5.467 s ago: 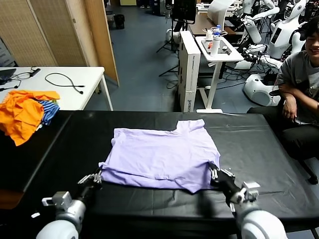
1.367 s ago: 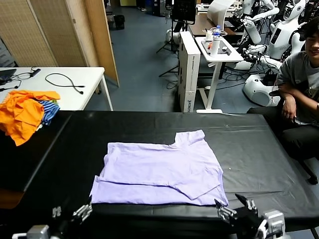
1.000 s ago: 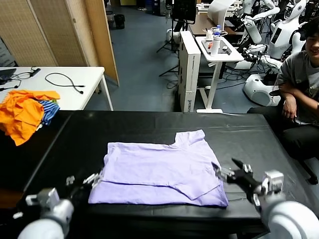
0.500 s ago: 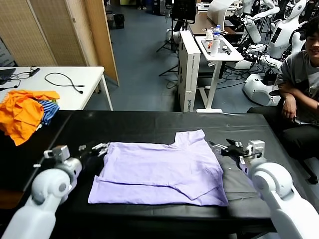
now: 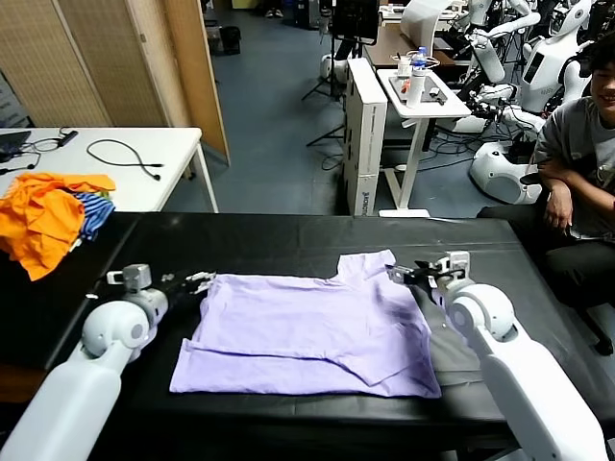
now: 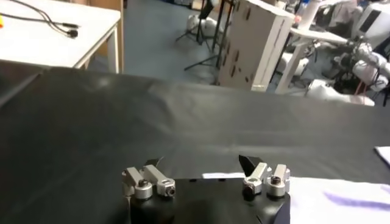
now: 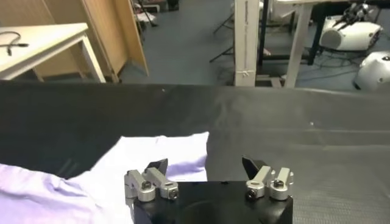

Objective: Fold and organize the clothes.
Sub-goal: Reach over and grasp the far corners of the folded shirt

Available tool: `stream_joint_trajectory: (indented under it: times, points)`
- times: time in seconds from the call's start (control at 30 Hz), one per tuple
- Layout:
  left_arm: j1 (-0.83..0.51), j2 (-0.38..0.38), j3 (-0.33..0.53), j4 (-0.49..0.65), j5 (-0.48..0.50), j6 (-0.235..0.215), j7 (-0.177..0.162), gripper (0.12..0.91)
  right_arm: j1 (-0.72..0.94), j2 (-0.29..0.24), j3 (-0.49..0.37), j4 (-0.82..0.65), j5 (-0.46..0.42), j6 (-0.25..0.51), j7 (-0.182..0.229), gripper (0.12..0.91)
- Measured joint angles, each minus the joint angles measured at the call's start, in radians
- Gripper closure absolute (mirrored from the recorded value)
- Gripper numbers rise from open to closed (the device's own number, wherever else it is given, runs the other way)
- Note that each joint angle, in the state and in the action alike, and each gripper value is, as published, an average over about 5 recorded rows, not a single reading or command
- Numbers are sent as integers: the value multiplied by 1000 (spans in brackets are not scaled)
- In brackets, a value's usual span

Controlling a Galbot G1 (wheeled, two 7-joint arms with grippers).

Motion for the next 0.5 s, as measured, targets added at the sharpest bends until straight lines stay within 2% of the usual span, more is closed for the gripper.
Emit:
stream_joint_trajectory:
  times: [0.23, 0.37, 0.5]
  points:
    - [3, -1, 8, 13, 3, -1, 7, 123, 26, 20, -19, -38, -8, 1, -4, 140]
    - [4, -3, 9, 16, 4, -3, 9, 146, 30, 29, -25, -49, -12, 1, -5, 256]
    - [4, -5, 10, 18, 5, -4, 10, 260, 30, 37, -27, -60, -18, 1, -6, 344]
